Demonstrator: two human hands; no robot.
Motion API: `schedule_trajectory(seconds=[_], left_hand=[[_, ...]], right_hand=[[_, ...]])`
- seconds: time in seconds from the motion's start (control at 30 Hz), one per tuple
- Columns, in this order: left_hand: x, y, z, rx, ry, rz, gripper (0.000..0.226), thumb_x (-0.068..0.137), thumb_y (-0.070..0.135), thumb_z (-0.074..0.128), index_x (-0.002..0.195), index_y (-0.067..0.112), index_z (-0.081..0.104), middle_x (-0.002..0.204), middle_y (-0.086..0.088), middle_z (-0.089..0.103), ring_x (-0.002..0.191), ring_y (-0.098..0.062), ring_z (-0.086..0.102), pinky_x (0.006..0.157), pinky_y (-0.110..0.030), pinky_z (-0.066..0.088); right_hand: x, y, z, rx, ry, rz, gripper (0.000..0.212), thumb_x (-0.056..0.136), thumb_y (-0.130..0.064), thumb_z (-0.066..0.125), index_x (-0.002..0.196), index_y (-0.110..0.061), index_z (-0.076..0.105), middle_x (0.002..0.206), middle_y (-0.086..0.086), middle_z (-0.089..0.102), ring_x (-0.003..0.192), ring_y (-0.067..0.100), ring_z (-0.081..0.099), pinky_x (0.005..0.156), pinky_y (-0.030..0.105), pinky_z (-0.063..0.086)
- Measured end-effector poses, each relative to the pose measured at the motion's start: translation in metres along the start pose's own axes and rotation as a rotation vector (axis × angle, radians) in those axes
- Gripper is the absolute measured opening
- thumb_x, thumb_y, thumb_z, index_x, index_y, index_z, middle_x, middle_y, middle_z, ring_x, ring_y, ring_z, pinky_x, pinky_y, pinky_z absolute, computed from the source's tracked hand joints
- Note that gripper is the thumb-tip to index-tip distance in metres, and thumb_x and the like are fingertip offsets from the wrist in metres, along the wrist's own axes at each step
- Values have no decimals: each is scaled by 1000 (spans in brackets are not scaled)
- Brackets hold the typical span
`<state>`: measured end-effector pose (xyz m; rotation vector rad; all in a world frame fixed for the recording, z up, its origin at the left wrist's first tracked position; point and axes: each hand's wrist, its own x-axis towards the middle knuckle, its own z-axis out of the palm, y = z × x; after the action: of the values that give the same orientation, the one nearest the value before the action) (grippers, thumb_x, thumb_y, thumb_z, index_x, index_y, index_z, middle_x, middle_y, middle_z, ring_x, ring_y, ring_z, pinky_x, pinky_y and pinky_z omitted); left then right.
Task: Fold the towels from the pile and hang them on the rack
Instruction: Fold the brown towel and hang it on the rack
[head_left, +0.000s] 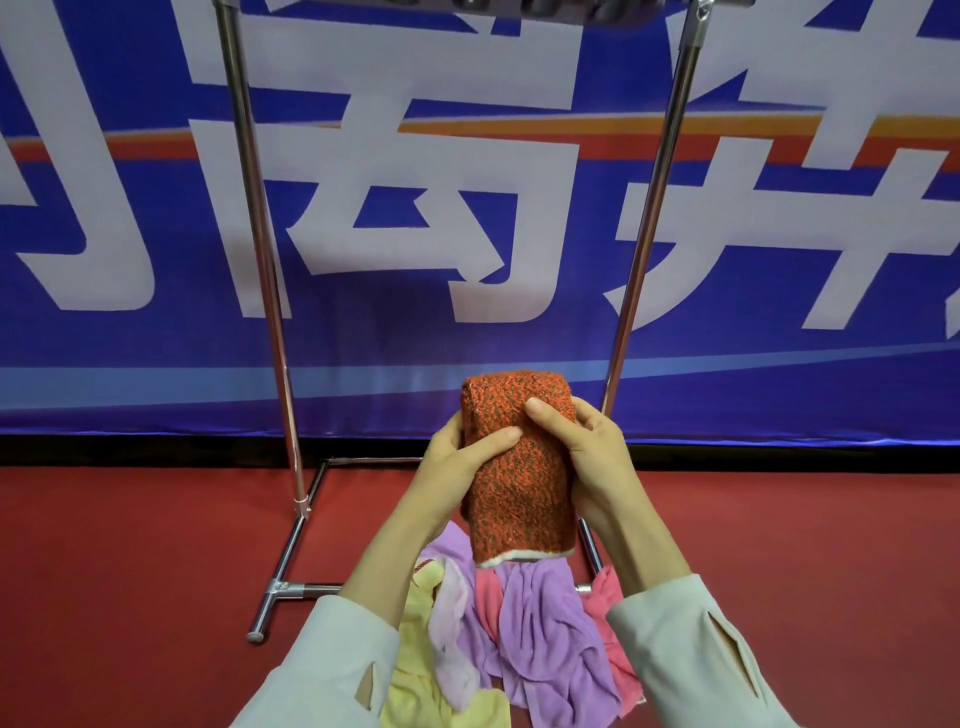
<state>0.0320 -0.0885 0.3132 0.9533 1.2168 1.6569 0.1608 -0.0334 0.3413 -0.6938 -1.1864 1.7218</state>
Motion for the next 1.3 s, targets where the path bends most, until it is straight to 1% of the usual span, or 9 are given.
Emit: schedule_trajectory(seconds=[0.1, 0.23, 0.43, 0.53, 0.67, 0.83, 1.1, 1.23, 1.3], left_hand=[[2, 0, -3, 51, -2, 43, 35, 76, 14, 74, 107, 22, 62, 102, 4, 73, 98, -13, 68, 88, -28, 53], [0, 4, -1, -69, -34, -20, 22, 85, 0, 59, 100, 15, 64, 90, 1, 74, 88, -14, 69, 83, -28, 52], [-3, 11, 2, -156, -17, -45, 21, 83, -2, 54, 97, 8, 64, 85, -4, 73, 86, -21, 66, 81, -30, 51], [-2, 12, 10, -243, 37, 17, 34, 78, 23, 69, 109, 10, 63, 102, -10, 73, 98, -27, 67, 90, -40, 52], [0, 15, 17, -72, 234, 120, 51, 67, 66, 70, 98, 25, 70, 103, -2, 74, 102, -23, 68, 97, -47, 49], [-7, 14, 18, 52, 205, 246, 38, 77, 54, 61, 101, 24, 65, 102, 2, 73, 101, -17, 67, 98, -46, 48], [-6, 16, 20, -55, 158, 217, 30, 76, 50, 66, 95, 27, 68, 100, -1, 73, 100, -24, 68, 96, -49, 50], [-5, 11, 16, 5, 202, 250, 29, 79, 48, 63, 97, 25, 66, 100, 1, 72, 99, -20, 67, 96, -47, 50], [-4, 9, 13, 57, 230, 277, 30, 80, 53, 66, 96, 27, 64, 104, -4, 70, 101, -20, 66, 97, -48, 49]], right_hand=[[0, -4, -3, 30, -67, 37, 37, 68, -16, 76, 101, -2, 69, 99, 19, 72, 90, 29, 69, 87, 42, 56], [-3, -2, -2, -74, -87, -110, 26, 69, -22, 77, 91, -14, 67, 92, 9, 71, 87, 22, 67, 85, 39, 54], [-7, 3, 5, -307, 18, -391, 15, 83, -12, 72, 84, -7, 58, 70, -10, 63, 69, 5, 60, 69, 20, 49], [-6, 3, 8, -358, 68, -445, 20, 83, -20, 73, 82, -10, 56, 71, -10, 61, 71, 8, 58, 72, 30, 49], [-6, 4, 14, -293, 77, -433, 28, 84, -23, 73, 92, -23, 46, 85, -1, 61, 78, 11, 60, 73, 28, 50], [-6, 7, 12, -353, 58, -289, 31, 85, -40, 68, 109, -21, 59, 101, -4, 70, 97, 9, 67, 90, 36, 53], [-11, -3, 18, -461, 172, -499, 18, 89, -31, 66, 81, -15, 66, 74, -7, 69, 72, 3, 63, 69, 23, 50], [-9, 1, 19, -564, 157, -431, 20, 91, -36, 62, 93, -17, 62, 90, -8, 66, 84, 3, 60, 75, 18, 46], [-7, 4, 17, -636, 285, -439, 32, 85, -41, 68, 98, -16, 52, 98, -2, 56, 88, 12, 54, 78, 20, 42]])
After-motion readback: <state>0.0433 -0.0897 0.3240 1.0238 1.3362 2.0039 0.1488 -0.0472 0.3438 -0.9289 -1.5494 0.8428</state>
